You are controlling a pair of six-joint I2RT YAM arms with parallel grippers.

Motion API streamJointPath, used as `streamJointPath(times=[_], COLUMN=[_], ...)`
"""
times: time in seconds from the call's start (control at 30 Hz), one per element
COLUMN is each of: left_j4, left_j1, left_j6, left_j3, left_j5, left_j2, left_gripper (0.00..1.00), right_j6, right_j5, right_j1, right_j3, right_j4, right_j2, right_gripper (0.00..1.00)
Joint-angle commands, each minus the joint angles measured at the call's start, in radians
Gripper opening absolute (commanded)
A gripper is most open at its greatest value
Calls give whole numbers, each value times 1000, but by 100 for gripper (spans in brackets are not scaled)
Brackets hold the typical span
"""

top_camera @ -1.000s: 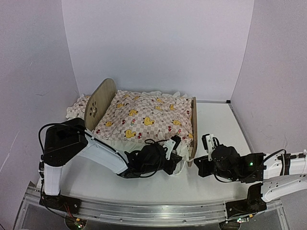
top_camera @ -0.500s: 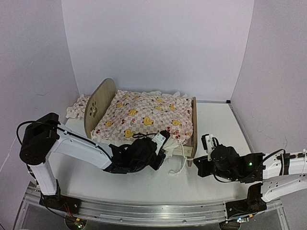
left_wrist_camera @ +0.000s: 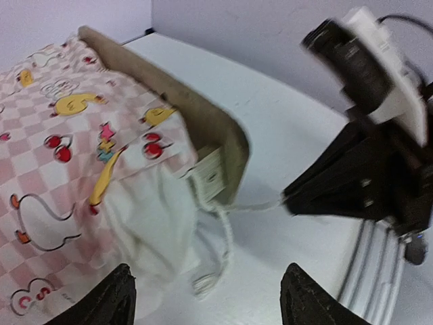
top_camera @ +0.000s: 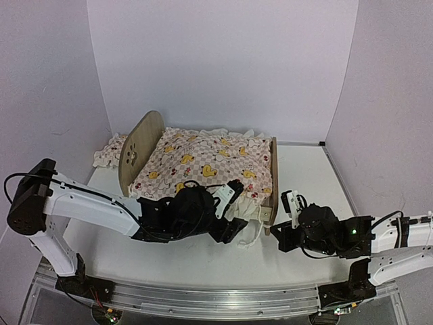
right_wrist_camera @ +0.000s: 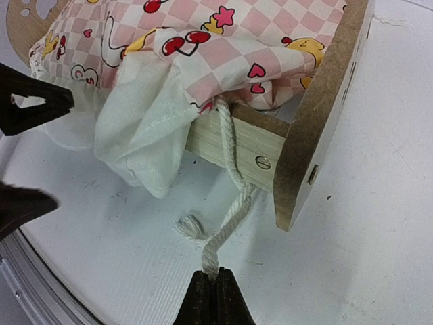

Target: Set up the pet bed

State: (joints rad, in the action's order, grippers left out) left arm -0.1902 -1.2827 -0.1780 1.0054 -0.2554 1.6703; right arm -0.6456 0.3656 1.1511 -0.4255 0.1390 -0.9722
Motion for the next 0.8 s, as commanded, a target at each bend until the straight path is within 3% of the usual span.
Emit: streamJointPath(times=[0.0, 0.1, 0.2, 0.3, 0.47, 0.77], left_j4=[-181, -184, -182, -152, 89, 216], left_j1=[-15, -15, -4, 18, 29, 32], left_j6=[-191, -300, -414, -497, -591, -619], left_j3=[26, 106, 155, 197, 355, 519], left_j5=[164, 177, 142, 102, -35, -42], left_j2=[17, 102, 168, 218, 305, 412], left_gripper=[67, 45, 34, 37, 42, 30], right_j6=[16, 15, 16, 21, 29, 42], right_j5=[-8, -7, -5, -10, -19, -33], right_j1=[-1, -1, -1, -1, 0, -1], right_j3=[-29, -35, -37, -41, -36, -34], right_j4=[-39, -37, -38, -37, -48, -67], right_j2=[21, 26, 26, 19, 25, 24], right_gripper=[0, 0, 0, 0, 0, 0])
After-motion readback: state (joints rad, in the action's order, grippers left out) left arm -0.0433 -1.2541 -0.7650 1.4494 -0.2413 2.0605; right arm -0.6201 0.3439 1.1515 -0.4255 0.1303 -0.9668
